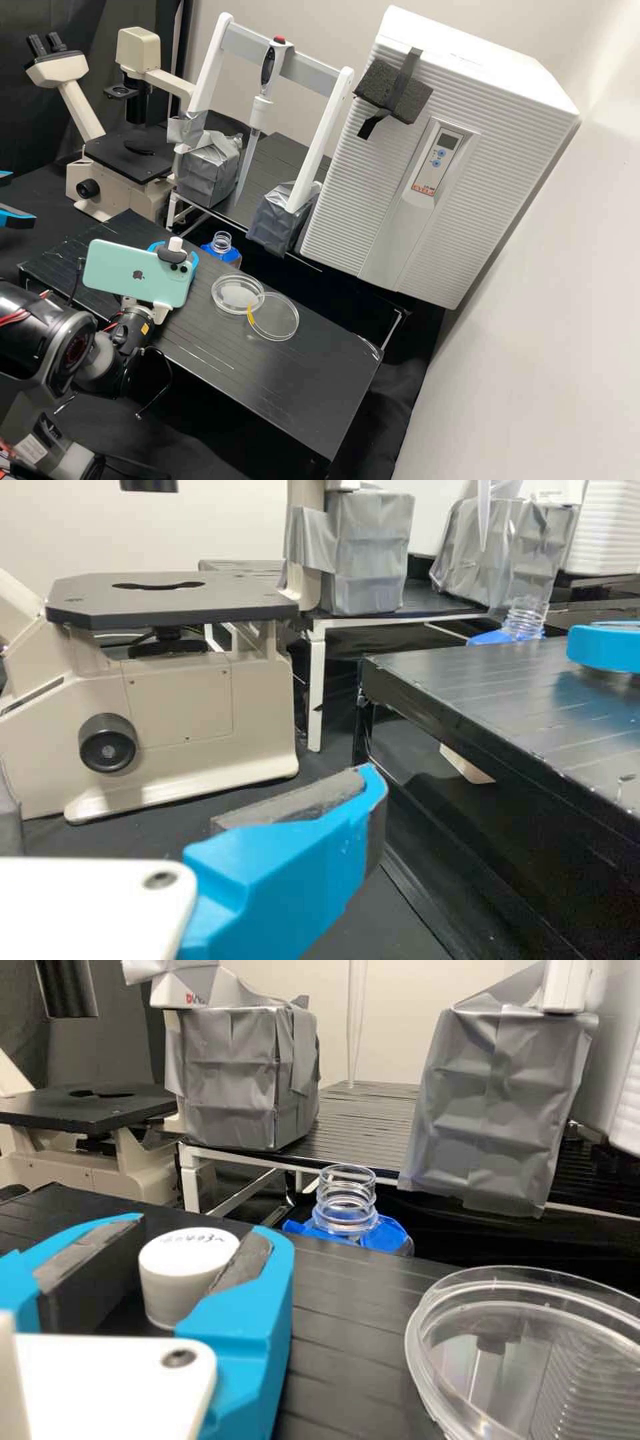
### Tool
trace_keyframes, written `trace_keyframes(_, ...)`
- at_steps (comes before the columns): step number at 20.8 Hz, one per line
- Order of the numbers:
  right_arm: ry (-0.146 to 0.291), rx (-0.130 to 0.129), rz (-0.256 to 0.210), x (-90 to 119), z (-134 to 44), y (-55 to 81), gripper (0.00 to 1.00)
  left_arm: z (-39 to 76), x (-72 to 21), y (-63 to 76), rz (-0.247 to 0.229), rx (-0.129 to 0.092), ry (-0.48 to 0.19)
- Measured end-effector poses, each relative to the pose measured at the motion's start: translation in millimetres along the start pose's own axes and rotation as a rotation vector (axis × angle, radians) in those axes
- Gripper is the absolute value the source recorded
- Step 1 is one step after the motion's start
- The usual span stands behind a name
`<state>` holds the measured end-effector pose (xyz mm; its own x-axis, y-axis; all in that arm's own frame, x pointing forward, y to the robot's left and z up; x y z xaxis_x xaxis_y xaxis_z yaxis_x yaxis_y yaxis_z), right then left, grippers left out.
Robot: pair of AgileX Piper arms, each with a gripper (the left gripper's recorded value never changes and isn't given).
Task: Close the bottle
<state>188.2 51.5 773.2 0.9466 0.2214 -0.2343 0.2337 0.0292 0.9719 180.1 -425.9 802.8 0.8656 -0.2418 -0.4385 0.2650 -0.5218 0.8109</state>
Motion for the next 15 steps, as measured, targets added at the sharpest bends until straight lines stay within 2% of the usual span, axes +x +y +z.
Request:
trace_keyframes(13, 0.000, -0.001, -0.002, -0.4, 0.1, -0.4, 0.00, 0.0, 0.0, 0.0, 0.000, 0.000, 0.000)
trace_keyframes(15, 0.011, -0.006, 0.003, 1.7, -1.8, 1.6, 0.00, 0.0, 0.0, 0.0, 0.000, 0.000, 0.000)
